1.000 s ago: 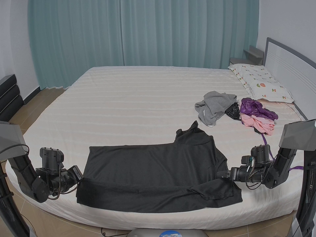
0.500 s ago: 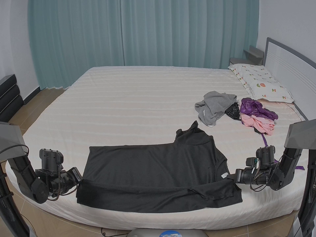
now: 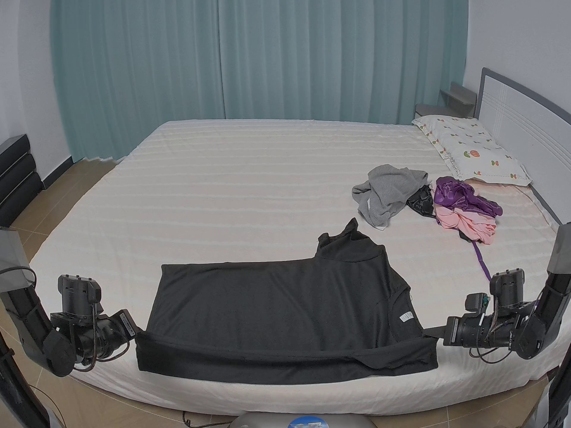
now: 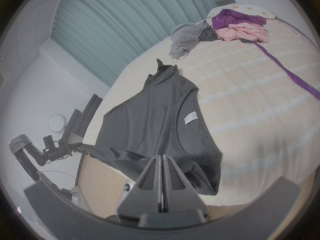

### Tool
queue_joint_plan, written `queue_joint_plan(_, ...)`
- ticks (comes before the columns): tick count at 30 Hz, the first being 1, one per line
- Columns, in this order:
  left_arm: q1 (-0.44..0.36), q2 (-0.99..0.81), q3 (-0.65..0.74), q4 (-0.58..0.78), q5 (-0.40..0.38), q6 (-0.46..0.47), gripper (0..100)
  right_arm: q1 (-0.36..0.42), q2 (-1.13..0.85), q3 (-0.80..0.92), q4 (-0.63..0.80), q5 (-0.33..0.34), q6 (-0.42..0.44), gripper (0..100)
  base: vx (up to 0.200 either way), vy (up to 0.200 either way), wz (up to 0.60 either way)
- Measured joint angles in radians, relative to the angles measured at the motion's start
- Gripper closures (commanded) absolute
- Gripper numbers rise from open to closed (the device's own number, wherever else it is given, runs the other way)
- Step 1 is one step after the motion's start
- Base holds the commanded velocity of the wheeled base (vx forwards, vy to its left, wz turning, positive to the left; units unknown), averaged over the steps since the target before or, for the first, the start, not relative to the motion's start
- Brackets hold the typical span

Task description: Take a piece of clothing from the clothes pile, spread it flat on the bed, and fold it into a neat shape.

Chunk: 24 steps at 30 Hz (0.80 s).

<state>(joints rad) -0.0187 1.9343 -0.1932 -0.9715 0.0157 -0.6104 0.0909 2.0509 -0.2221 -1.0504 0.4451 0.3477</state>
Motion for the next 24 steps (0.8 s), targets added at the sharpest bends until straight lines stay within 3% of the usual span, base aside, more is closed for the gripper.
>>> queue_joint_plan(14, 0.030, -0.082, 0.110, -0.003, 0.000, 0.044, 100, -0.009, -0.190, 0.183, -0.031, 0.003, -0.006, 100, 0.000, 0.000, 0.00)
queue_joint_plan(24, 0.070, -0.108, 0.147, -0.006, -0.005, 0.069, 100, -0.009, -0.262, 0.204, 0.007, -0.003, -0.010, 100, 0.000, 0.000, 0.00)
